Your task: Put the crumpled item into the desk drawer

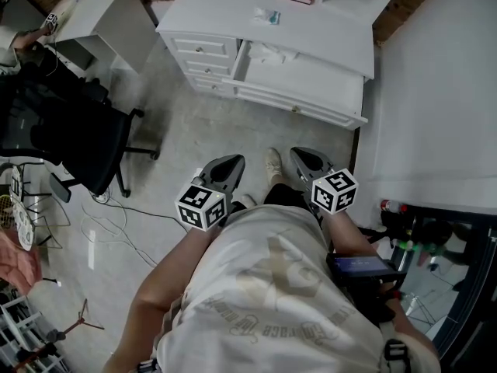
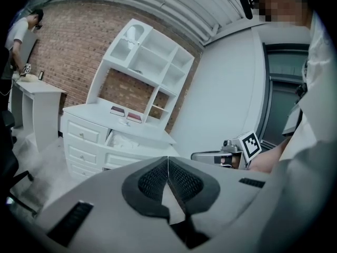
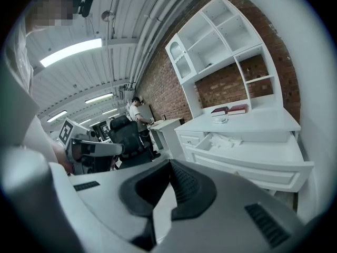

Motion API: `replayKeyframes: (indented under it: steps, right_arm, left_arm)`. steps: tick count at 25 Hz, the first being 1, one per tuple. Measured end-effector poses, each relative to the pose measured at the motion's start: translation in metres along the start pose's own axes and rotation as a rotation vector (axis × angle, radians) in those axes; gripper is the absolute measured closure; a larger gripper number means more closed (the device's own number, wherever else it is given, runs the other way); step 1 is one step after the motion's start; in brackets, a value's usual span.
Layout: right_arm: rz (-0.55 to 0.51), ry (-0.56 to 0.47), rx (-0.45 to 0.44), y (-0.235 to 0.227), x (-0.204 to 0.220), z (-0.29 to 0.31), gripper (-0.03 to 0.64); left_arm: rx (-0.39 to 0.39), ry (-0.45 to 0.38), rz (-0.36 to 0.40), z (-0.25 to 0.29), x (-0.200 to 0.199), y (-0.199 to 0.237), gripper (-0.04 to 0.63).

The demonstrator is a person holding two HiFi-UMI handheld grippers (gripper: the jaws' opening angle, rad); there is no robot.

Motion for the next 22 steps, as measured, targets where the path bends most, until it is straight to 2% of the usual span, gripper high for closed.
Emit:
replayKeyframes:
  steps: [9, 22]
  right_arm:
    - [-0.017, 0.043, -0.032, -0.005, -0.003, 0.027, 0.594]
    - [0.017, 0.069, -0.035, -0.058, -0.029, 0.067, 0.594]
  left_arm:
    - [-0.018, 0.018, -0.025, 0.013, -0.002, 0.017, 0.574]
    - [-0.013, 0.063, -0.047, 0.069, -0.020, 0.046, 0.574]
Point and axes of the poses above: the fingertips, and each gripper's own axes: z forward along the fingers, y to its left, x out of its underside, the point moved 8 cm from there along -z, backward along the fingers, and after that the axes turned 2 degrees about -y, right-handed, at the moved point
